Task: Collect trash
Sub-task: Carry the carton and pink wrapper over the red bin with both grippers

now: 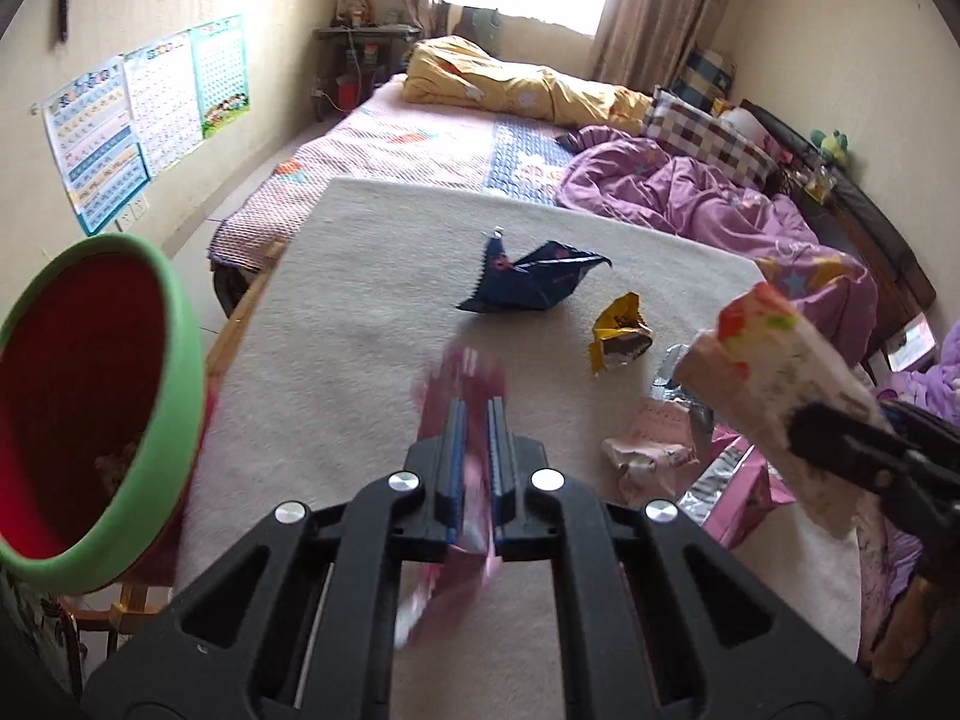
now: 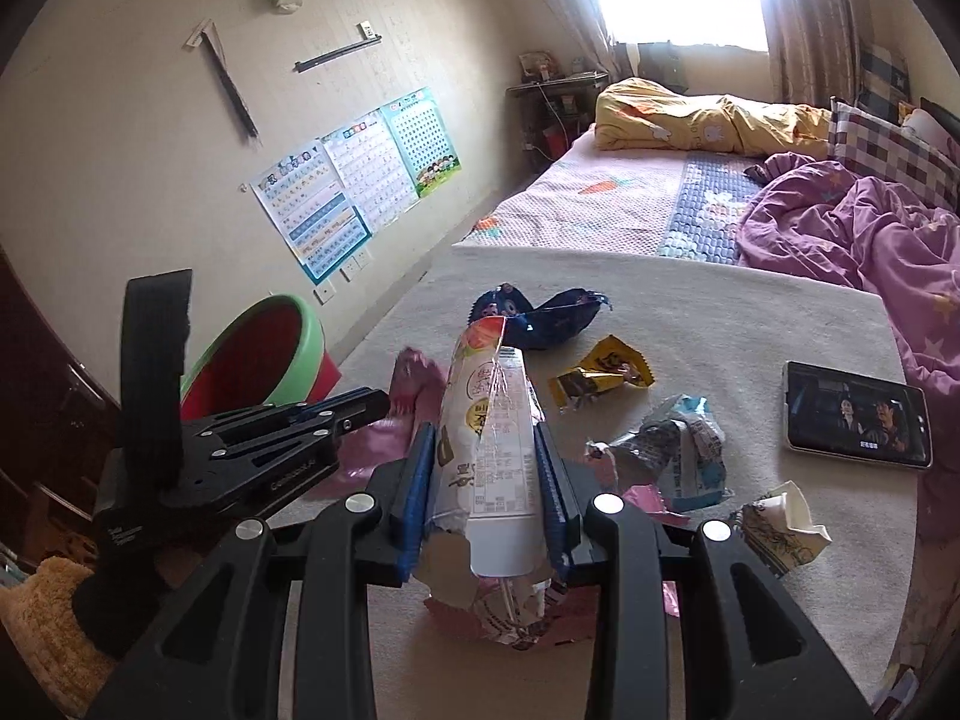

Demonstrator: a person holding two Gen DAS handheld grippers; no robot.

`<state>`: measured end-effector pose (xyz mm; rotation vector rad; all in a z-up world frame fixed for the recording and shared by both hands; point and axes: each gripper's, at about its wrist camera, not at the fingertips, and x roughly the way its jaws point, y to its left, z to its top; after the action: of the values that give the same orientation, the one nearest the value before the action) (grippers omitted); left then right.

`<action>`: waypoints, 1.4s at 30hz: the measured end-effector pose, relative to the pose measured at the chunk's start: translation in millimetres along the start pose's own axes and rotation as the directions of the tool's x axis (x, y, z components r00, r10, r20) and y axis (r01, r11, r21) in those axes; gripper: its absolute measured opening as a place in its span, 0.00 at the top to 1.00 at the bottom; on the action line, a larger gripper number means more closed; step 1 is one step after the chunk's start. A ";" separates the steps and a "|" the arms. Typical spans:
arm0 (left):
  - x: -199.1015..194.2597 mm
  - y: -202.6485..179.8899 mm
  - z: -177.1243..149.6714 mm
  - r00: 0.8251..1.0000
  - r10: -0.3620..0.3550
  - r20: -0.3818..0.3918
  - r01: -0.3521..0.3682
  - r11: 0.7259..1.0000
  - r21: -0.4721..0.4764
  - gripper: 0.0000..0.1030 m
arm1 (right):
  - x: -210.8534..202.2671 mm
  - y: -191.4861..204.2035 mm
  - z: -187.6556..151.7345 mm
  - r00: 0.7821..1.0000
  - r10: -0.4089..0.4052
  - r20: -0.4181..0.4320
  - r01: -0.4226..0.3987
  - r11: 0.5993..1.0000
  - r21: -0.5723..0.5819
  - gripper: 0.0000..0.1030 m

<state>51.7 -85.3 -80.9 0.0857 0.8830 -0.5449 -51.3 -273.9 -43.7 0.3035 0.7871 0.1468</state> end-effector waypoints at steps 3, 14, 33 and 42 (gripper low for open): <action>-9.9 7.8 -3.9 1.000 0.020 0.002 -0.020 1.000 -0.019 0.95 | 7.3 14.0 1.3 1.000 0.018 -0.010 -0.019 1.000 -0.024 0.69; -8.3 32.2 -42.5 0.991 0.012 -0.131 -0.010 1.000 0.016 0.49 | 25.2 27.5 -0.8 0.999 0.029 -0.045 -0.030 0.999 -0.035 0.69; 0.4 15.4 -69.9 0.982 -0.049 -0.182 0.063 0.995 0.071 0.86 | 33.5 41.3 1.1 0.998 0.044 -0.040 -0.046 0.998 -0.045 0.68; -50.0 71.4 -27.1 0.998 0.066 -0.006 -0.066 0.998 -0.023 0.87 | 35.3 66.3 13.8 0.997 0.073 -0.008 -0.073 0.993 -0.092 0.68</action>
<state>41.7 4.9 -71.2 0.0947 0.8879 -0.4732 -17.9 -205.6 -37.0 0.2447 0.7722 0.2519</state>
